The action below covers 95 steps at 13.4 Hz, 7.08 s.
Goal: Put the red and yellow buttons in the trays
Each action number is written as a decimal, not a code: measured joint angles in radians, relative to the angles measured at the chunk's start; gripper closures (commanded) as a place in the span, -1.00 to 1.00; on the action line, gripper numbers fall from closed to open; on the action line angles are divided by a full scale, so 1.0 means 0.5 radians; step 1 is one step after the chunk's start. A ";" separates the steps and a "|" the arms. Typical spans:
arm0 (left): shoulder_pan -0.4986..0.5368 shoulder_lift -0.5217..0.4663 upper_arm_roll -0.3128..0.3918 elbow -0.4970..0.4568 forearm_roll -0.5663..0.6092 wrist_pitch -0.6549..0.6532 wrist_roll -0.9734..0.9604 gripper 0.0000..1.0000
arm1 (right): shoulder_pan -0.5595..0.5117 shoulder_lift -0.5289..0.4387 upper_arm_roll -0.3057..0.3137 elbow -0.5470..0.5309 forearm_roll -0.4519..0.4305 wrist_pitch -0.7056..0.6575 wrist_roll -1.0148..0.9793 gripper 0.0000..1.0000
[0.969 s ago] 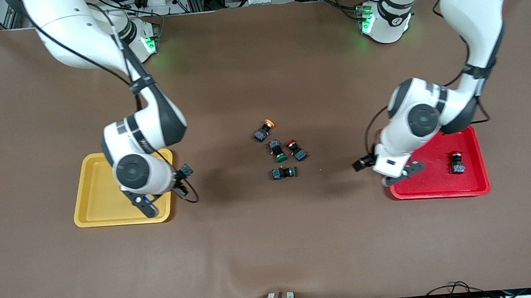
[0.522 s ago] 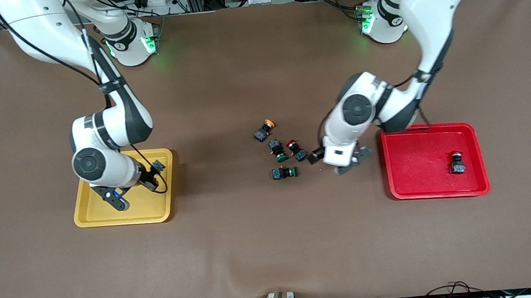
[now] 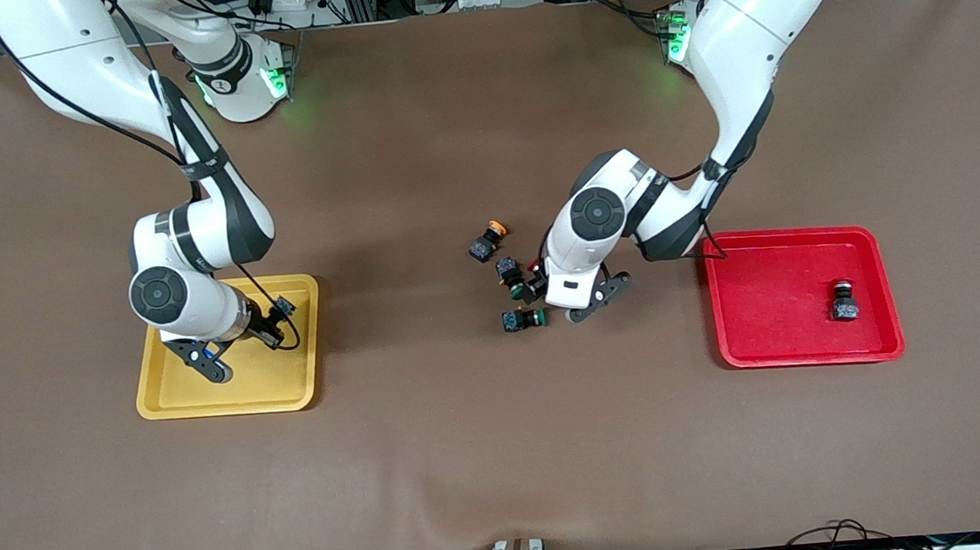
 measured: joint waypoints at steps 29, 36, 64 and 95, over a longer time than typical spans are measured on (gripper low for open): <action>0.303 -0.141 0.075 0.048 0.173 -0.359 0.610 0.87 | 0.792 -0.051 0.006 0.373 0.519 -0.401 0.575 -1.00; 0.841 -0.296 0.073 -0.050 0.174 -0.487 1.553 0.87 | 0.965 0.108 0.218 0.357 0.521 0.003 0.870 -1.00; 1.214 -0.960 -0.009 -0.122 0.048 -0.608 2.257 -1.00 | 0.925 0.148 -0.054 0.772 0.503 -0.720 0.547 1.00; 0.318 -1.251 1.032 0.380 -0.505 -1.276 2.696 -1.00 | 0.310 0.182 -0.707 0.294 0.637 -0.357 -2.156 -1.00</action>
